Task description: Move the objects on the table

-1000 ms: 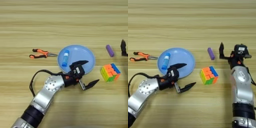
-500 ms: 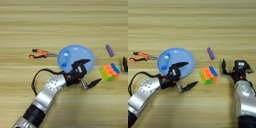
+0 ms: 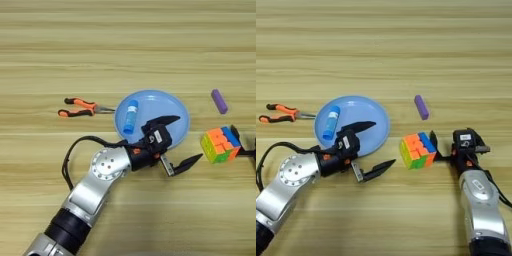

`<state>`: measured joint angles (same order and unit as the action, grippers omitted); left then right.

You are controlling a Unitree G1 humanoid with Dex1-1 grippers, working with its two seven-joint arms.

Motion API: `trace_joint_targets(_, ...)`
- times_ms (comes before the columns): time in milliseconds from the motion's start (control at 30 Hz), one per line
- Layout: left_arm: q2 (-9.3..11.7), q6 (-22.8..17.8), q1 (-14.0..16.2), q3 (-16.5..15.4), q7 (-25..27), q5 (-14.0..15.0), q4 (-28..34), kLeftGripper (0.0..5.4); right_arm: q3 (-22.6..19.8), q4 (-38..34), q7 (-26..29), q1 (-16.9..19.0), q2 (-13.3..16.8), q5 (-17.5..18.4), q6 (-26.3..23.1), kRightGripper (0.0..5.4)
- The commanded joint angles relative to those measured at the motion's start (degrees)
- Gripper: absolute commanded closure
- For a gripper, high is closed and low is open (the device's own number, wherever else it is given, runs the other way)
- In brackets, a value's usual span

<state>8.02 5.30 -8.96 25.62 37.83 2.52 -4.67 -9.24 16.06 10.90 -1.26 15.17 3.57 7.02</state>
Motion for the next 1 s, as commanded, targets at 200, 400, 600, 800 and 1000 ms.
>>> trace_joint_targets(200, 0.4, -0.5, -0.9, -0.8, 0.1, -0.6, 0.1, 0.05, 2.8, -4.8, 1.5, 2.5, -0.6, -0.1, -1.2, 0.0)
trace_joint_targets(400, 0.4, 0.0, -1.8, -0.8, -0.2, -1.5, -2.5, 0.05, 3.2, -5.1, 1.5, 2.5, -0.8, 0.2, -1.7, 0.0)
trace_joint_targets(600, -0.7, 2.4, -6.8, 1.3, 1.3, -4.5, -11.2, 0.05, 2.9, -7.0, 0.9, 2.7, -1.3, 0.7, -2.3, 0.0)
trace_joint_targets(800, -1.8, 4.9, -9.2, 2.3, 3.5, -5.0, -17.3, 0.05, -2.3, -8.3, -4.9, 1.1, -1.9, 1.6, -2.5, 0.0)
trace_joint_targets(1000, -2.1, 5.5, -9.0, 2.1, 4.6, -4.9, -16.8, 0.05, -4.0, -9.0, -5.5, 0.8, -2.1, 3.0, -3.1, 0.0)
